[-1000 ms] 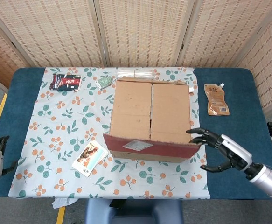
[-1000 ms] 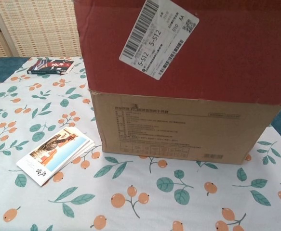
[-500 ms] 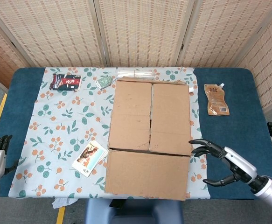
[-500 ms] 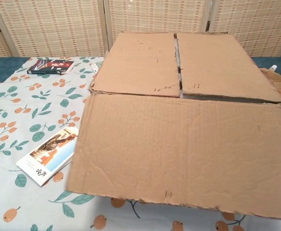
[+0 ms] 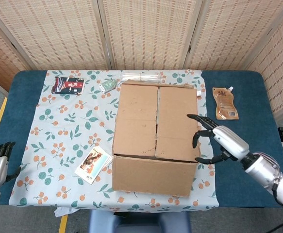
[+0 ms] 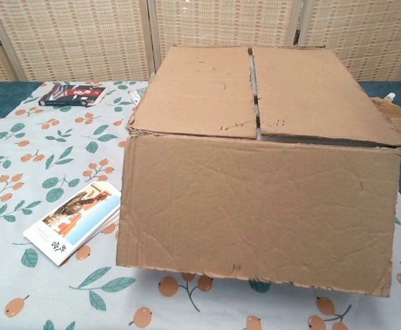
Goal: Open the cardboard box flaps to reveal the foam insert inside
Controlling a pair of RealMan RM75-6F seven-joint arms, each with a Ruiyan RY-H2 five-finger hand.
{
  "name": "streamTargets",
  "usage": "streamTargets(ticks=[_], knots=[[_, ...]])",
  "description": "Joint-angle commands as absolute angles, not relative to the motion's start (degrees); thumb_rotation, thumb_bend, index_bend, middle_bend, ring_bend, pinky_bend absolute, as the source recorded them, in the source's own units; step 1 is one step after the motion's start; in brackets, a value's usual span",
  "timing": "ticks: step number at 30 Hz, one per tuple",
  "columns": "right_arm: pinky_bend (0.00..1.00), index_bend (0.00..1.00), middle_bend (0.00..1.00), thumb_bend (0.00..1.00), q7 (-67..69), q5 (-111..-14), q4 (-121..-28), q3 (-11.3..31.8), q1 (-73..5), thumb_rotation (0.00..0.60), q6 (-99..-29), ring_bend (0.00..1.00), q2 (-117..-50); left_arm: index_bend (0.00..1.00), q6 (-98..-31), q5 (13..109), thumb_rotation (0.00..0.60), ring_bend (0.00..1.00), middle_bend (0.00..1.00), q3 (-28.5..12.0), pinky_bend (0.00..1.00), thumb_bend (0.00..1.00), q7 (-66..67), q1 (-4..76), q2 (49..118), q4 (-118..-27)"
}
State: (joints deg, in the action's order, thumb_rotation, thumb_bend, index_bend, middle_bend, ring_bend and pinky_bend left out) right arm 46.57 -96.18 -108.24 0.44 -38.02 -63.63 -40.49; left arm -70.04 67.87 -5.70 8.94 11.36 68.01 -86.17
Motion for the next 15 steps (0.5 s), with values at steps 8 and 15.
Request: streamTargets(ticks=[8,15], knots=[[0.0,0.66,0.04,0.26,2.6,-75.74,-103.86,11.38,-50.93,0.37,-48.88,0.0,-52.85,0.0,-68.8,68.88,0.6,0.04,0.08,-5.37,0.0,0.41,5.02,11.56,66.9,-85.61],[0.0,0.72,0.07,0.26,-2.75,-73.87,-101.33,12.23,-52.7,0.331,-48.28,0.0,-57.66,0.0,-68.59,69.44,0.6,0.04,0.08,-5.21,0.0,0.41,3.54,11.53,66.56,-85.33]])
